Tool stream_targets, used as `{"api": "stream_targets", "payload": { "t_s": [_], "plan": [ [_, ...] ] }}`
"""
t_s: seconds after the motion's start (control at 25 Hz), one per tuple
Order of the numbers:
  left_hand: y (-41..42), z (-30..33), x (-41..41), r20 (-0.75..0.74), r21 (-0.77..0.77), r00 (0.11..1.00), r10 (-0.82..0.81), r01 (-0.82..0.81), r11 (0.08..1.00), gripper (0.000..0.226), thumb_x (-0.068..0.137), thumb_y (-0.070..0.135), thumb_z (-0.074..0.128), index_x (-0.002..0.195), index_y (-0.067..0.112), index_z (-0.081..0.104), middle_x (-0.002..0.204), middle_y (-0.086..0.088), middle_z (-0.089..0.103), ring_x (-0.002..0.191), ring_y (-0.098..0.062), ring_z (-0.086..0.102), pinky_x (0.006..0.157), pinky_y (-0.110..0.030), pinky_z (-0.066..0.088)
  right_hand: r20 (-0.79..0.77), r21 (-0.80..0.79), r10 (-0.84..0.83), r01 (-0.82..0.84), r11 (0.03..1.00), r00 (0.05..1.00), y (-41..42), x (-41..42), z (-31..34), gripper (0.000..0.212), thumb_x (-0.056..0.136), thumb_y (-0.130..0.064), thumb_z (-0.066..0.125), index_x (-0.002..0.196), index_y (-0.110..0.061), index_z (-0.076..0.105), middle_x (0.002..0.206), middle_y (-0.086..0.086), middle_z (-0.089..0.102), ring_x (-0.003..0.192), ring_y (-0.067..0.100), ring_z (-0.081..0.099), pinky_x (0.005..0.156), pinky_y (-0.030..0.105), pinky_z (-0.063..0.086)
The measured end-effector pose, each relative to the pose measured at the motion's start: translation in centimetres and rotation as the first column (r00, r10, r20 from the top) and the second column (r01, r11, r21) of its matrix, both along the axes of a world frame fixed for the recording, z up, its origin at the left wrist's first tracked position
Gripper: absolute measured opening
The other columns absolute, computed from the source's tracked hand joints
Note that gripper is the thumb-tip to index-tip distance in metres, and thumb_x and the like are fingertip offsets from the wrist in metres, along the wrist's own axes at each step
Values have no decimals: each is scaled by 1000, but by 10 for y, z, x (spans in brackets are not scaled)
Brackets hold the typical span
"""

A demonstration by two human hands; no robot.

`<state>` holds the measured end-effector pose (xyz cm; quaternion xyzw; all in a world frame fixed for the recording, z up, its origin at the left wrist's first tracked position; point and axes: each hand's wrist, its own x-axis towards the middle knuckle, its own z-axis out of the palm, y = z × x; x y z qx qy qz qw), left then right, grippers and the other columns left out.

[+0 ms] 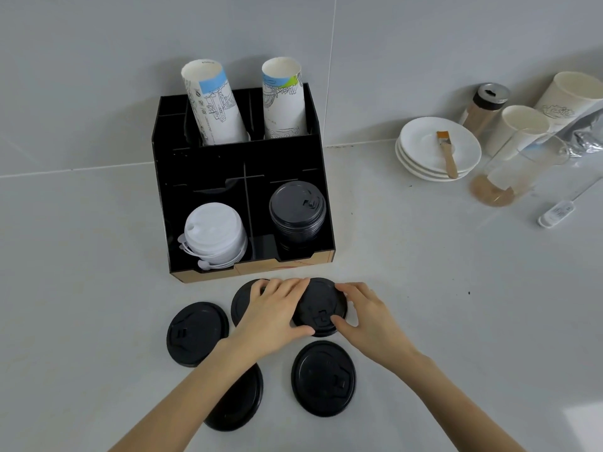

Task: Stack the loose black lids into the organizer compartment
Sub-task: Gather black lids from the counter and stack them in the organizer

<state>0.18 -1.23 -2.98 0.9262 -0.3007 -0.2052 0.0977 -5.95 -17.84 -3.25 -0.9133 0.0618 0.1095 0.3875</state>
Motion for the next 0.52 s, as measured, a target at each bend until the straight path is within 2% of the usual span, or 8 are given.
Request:
{"api": "stream_targets", "payload": {
  "t_s": [0.2,0.36,0.44,0.52],
  "plan": [
    [-6,5,-7,-48,-121,998,30,-36,992,87,74,57,56,139,24,9,151,6,19,136,-15,19,112,-36,15,81,23,72,-74,997,994,2,-1,10,49,84,-18,56,130,-16,37,138,-1,44,126,14,37,100,14,25],
    [-4,19,-7,-56,-259,994,89,-101,961,91,64,69,50,137,26,17,148,7,26,133,-13,23,109,-36,24,163,84,34,-48,995,986,-1,-1,24,48,84,-18,58,128,-19,39,135,-5,41,120,4,40,89,-9,21],
    [-2,25,-6,-25,-297,992,121,-123,947,95,57,75,39,136,27,19,146,8,29,130,-12,27,107,-35,28,186,92,15,-32,995,983,-2,-2,30,50,84,-21,59,129,-20,38,133,-9,38,115,1,38,90,-5,23],
    [0,31,-7,-2,-316,988,154,-147,937,96,59,74,42,137,24,19,146,7,29,130,-14,28,107,-34,28,196,102,1,-21,995,981,0,-4,34,52,83,-23,61,130,-20,38,132,-9,39,114,3,41,97,10,29]
  ]
}}
